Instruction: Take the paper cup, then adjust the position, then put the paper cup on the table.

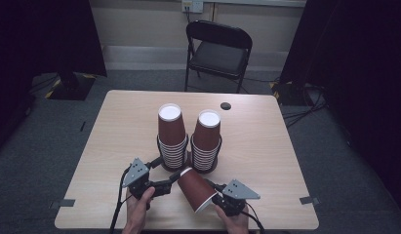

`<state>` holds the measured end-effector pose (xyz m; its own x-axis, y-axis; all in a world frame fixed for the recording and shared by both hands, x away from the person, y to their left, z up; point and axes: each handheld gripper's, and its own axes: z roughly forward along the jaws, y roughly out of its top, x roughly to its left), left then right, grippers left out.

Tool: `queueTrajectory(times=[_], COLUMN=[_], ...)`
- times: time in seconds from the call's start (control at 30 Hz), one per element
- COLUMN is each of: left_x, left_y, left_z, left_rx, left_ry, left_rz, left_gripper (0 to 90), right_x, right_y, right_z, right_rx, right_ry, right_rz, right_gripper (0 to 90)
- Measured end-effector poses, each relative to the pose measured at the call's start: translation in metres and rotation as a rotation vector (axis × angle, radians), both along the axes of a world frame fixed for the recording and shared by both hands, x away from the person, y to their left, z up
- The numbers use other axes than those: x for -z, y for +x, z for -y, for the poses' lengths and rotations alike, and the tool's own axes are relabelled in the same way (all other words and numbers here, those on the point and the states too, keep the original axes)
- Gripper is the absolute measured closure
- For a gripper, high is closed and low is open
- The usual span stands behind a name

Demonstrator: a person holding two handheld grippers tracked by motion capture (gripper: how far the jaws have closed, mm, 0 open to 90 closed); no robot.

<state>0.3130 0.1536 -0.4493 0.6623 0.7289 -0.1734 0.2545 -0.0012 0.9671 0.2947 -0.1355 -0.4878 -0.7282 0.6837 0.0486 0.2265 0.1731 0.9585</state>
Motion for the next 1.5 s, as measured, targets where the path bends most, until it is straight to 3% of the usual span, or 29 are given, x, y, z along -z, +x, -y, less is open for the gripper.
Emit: queueTrajectory(times=[0.13,0.2,0.3,0.5,0.77,0.9,0.97,1.03,1.1,1.3,1.5], left_x=[0.000,0.001,0.002,0.001,0.001,0.001,0.000,0.000,0.001,0.007,0.009], left_y=[-0.001,-0.004,-0.004,-0.008,-0.012,-0.014,-0.015,-0.016,-0.017,-0.022,-0.027], left_z=[0.001,0.004,0.005,0.009,0.011,0.011,0.009,0.007,0.008,0.020,0.032], left_rx=[0.011,-0.004,0.018,0.023,0.077,0.079,0.111,0.133,0.130,0.153,0.189], left_ry=[0.044,0.104,0.112,0.220,0.267,0.289,0.321,0.326,0.351,0.469,0.542], left_rz=[0.020,0.040,0.037,0.076,0.115,0.128,0.140,0.150,0.159,0.239,0.260], left_gripper=[18.4,18.1,18.8,20.2,20.4,19.2,15.5,15.3,15.6,15.7,15.6], right_x=[0.000,0.000,0.000,0.000,-0.005,-0.009,-0.011,-0.014,-0.015,-0.021,-0.029], right_y=[0.001,0.001,0.002,0.004,0.010,0.012,0.014,0.016,0.016,0.019,0.022], right_z=[0.002,0.003,0.003,0.007,0.011,0.012,0.014,0.017,0.020,0.024,0.026], right_rx=[-0.004,-0.008,-0.006,-0.006,-0.032,-0.032,-0.035,-0.037,-0.050,-0.076,-0.094], right_ry=[-0.004,-0.010,-0.017,-0.018,-0.021,-0.025,-0.023,-0.018,-0.014,-0.027,-0.047], right_rz=[-0.014,-0.025,-0.033,-0.081,-0.118,-0.131,-0.140,-0.147,-0.152,-0.166,-0.202], right_gripper=[86.3,86.4,86.3,86.4,86.5,86.5,86.5,86.5,86.5,86.5,86.5])
